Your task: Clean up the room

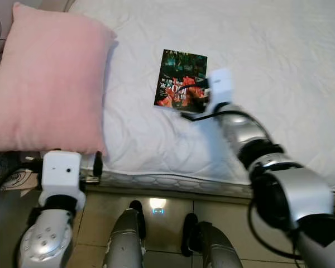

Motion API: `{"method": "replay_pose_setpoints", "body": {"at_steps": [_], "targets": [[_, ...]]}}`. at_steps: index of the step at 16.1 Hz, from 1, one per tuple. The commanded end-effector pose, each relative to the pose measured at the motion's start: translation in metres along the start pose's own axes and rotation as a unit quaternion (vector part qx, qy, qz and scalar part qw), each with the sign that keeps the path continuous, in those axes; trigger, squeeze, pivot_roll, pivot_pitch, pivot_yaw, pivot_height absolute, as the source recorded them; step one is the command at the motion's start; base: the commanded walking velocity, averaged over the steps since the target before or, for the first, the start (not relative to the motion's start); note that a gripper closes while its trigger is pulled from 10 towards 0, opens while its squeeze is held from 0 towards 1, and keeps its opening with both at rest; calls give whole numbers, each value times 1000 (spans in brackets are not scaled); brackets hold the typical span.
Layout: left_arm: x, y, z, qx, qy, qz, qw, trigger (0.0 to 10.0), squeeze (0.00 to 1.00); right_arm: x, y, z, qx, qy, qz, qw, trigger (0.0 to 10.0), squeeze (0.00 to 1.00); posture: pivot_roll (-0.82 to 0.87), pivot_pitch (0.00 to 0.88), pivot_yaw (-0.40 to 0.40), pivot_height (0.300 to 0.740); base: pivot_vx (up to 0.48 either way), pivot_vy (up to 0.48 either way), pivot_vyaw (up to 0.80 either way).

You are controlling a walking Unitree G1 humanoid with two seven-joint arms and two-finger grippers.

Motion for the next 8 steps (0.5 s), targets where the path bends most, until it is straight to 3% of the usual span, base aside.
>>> {"method": "replay_pose_setpoints", "body": {"at_steps": [1, 2, 4, 6, 7, 8], "targets": [[7, -8, 0, -18, -10, -1, 1000, 10000, 0, -12, -4, -2, -9, 28, -15, 999, 10000, 0, 339, 325, -69, 736, 0, 0, 0], [9, -6, -7, -12, -8, -9, 1000, 10000, 0, -28, -5, -4, -4, 54, 5, 999, 10000, 0, 323, 301, -77, 736, 0, 0, 0], [9, -4, -18, -5, 0, -11, 1000, 10000, 0, -31, 9, -6, 43, 35, 6, 998, 10000, 0, 309, 275, -86, 736, 0, 0, 0], [14, 1, -27, 11, -6, -2, 1000, 10000, 0, -11, 19, -2, 98, -49, -16, 994, 10000, 0, 287, 230, -88, 736, 0, 0, 0], [27, 11, -43, 34, -31, 29, 999, 10000, 0, 12, 10, 12, 159, -136, -11, 978, 10000, 0, 243, 174, -77, 736, 0, 0, 0], [37, 14, -55, 37, -56, 63, 996, 10000, 0, 17, -8, 25, 190, -166, 20, 967, 10000, 0, 213, 148, -67, 736, 0, 0, 0]]}}
Point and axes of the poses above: a point about 5 cm out from each wrist's last joint towards the gripper, its own z axis pointing back from the gripper into the wrist, its own y axis along the axis of the wrist's last joint, x = y × z, the point moved 1 cm from there along -z, pointing out of the wrist towards the gripper, and after that the axes turned 14 degrees about -z, right-handed, at the moved point
